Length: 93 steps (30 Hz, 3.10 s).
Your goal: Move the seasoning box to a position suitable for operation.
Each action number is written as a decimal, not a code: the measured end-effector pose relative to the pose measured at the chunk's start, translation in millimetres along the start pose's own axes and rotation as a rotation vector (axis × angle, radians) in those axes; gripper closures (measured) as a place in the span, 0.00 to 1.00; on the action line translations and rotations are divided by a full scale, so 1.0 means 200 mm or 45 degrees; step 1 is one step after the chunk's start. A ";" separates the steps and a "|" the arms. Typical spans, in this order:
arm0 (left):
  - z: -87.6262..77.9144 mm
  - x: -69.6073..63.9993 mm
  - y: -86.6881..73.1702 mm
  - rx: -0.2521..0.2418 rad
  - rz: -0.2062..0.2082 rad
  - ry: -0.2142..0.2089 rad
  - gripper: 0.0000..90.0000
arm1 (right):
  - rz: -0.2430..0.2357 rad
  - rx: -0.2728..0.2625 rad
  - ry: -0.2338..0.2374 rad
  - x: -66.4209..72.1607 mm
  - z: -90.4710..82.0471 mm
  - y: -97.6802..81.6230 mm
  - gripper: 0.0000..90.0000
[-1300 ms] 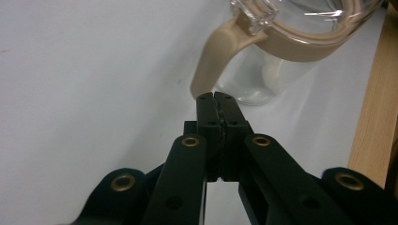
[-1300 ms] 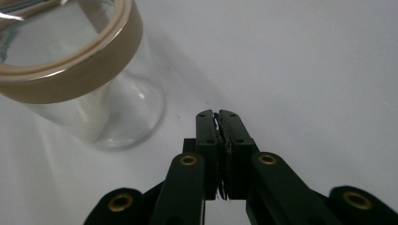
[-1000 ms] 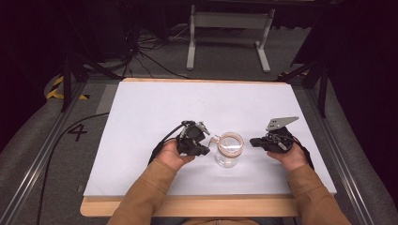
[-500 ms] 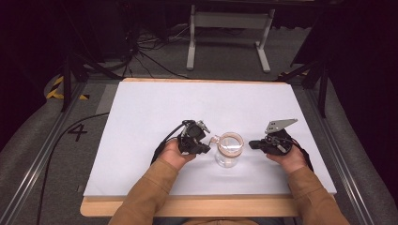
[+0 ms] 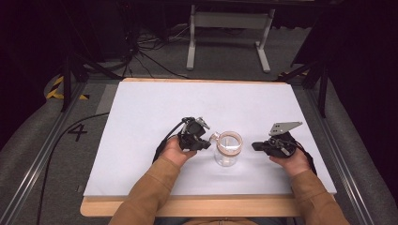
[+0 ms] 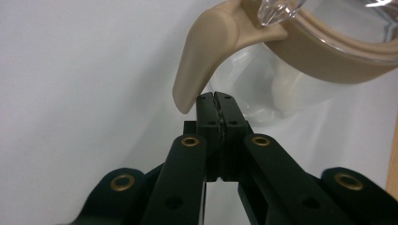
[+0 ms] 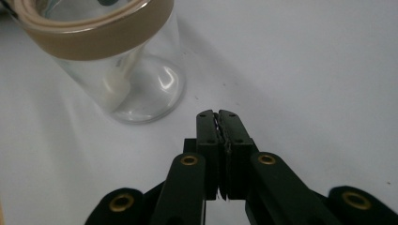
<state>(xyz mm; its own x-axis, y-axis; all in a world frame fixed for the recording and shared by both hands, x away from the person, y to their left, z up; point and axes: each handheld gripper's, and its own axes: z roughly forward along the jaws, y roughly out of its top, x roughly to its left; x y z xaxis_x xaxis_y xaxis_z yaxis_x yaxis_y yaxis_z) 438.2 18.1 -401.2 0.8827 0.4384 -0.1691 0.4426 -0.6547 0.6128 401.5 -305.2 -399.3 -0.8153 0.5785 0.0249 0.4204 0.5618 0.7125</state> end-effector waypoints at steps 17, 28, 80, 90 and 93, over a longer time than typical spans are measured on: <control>-0.01 0.01 0.03 -0.075 0.016 0.018 1.00 | -0.015 -0.080 -0.088 0.06 -0.04 -0.03 0.99; -0.21 0.07 -0.10 -0.233 -0.145 0.070 0.96 | -0.031 -0.180 -0.024 0.06 0.09 0.07 0.99; -0.09 0.07 -0.11 -0.138 0.073 0.087 1.00 | -0.152 0.013 0.126 0.33 0.28 0.11 1.00; -0.08 0.08 -0.11 -0.168 0.076 0.077 1.00 | -0.235 0.016 0.193 0.41 0.32 0.13 0.99; -0.12 0.09 -0.11 -0.186 0.045 0.079 1.00 | -0.233 0.008 0.173 0.40 0.30 0.13 0.99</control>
<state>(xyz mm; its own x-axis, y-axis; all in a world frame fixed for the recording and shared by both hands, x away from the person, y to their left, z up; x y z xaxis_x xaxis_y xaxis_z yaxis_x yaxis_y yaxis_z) 441.1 54.3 -399.6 0.8841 0.4565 -0.1002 0.3795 -0.5759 0.7241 371.1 -208.0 -421.2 -0.9242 0.3818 -0.0099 0.2626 0.6541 0.7093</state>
